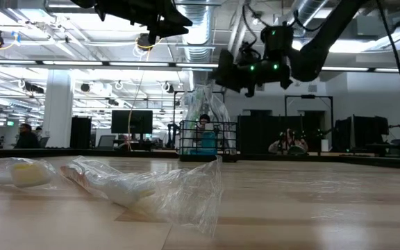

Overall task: Pick & Place toothbrushing station
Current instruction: Put the left orange toothbrush into the black wire organizer

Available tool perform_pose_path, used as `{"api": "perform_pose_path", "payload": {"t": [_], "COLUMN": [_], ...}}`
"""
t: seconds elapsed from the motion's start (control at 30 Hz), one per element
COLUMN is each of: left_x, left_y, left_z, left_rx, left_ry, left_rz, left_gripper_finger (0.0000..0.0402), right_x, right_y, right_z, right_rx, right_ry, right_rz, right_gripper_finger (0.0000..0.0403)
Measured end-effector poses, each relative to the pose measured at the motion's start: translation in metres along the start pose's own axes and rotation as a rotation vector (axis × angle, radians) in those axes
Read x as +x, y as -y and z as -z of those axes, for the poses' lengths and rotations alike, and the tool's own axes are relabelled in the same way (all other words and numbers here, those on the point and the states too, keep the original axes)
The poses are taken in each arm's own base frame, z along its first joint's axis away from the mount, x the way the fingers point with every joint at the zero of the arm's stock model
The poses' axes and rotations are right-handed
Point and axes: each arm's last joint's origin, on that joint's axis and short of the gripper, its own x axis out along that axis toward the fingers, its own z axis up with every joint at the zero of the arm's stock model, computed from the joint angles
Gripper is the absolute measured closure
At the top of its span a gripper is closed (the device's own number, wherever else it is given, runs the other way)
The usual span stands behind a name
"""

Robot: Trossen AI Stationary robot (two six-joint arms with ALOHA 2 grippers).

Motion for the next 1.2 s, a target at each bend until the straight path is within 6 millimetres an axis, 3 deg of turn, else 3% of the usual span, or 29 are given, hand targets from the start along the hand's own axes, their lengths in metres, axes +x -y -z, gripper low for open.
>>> {"api": "perform_pose_path", "payload": {"t": [0.23,0.43,0.57,0.77,0.93,1.2], "left_x": [0.0,0.0,0.0,0.001,0.0,-0.003], "left_y": [0.0,0.003,0.006,0.007,0.007,0.01], "left_z": [0.0,0.003,0.005,0.0,-0.013,-0.026], "left_rx": [-0.034,-0.06,-0.094,-0.156,-0.158,-0.239], "left_ry": [0.0,-0.034,-0.055,-0.008,0.124,0.255], "left_rz": [0.006,0.061,0.082,0.085,0.096,0.123], "left_gripper_finger": [0.0257,0.0257,0.0257,0.0257,0.0257,0.0257], "right_x": [-0.022,-0.072,-0.107,-0.139,-0.149,-0.154], "right_y": [-0.012,-0.035,-0.055,-0.076,-0.086,-0.086], "right_z": [-0.059,-0.139,-0.191,-0.246,-0.268,-0.275], "right_rx": [0.006,0.005,-0.067,-0.116,-0.177,-0.197], "right_ry": [0.094,0.158,0.094,0.038,0.049,0.04], "right_rz": [-0.057,-0.12,-0.153,-0.207,-0.244,-0.242], "right_gripper_finger": [0.02,0.0204,0.0218,0.024,0.0252,0.0258]}}
